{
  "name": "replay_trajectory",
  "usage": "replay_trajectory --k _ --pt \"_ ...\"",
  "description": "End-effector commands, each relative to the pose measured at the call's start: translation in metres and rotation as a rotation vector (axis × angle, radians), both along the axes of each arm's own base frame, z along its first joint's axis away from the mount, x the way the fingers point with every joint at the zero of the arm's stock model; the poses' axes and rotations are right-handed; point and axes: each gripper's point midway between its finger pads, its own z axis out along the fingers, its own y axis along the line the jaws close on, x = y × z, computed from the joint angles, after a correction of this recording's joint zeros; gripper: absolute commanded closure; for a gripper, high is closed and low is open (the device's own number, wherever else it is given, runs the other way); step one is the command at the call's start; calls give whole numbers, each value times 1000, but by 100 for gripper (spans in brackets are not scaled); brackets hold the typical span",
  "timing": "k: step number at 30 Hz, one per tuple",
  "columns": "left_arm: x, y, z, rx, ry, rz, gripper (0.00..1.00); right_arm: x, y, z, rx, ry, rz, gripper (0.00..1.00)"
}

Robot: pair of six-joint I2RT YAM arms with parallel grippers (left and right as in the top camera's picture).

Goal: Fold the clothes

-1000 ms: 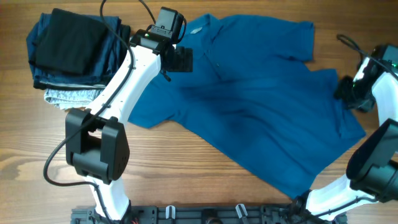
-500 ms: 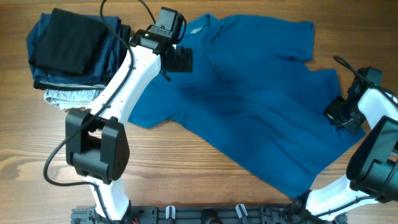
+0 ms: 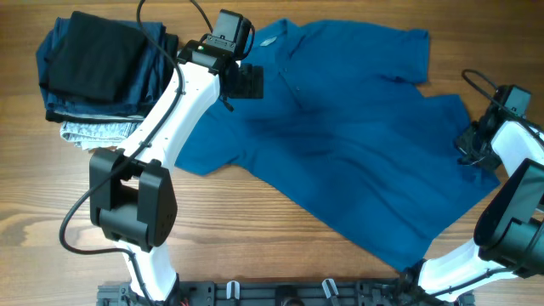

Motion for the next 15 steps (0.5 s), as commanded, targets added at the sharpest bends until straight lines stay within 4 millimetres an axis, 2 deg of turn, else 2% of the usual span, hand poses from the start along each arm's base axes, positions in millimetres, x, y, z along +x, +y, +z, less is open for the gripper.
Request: replay_trajectory --k 1,6,8,10,15 --pt "0 0 -3 4 4 -1 0 8 -17 13 -76 -34 -31 90" --pt "0 0 -3 5 5 -1 0 22 -26 20 -126 -87 -12 88" --pt "0 0 -3 5 5 -1 0 22 -26 20 -126 -76 14 82" --pt "0 0 -3 5 5 -1 0 20 -24 23 -117 -61 21 70" --pt "0 0 -3 5 5 -1 0 7 8 36 73 37 82 55"
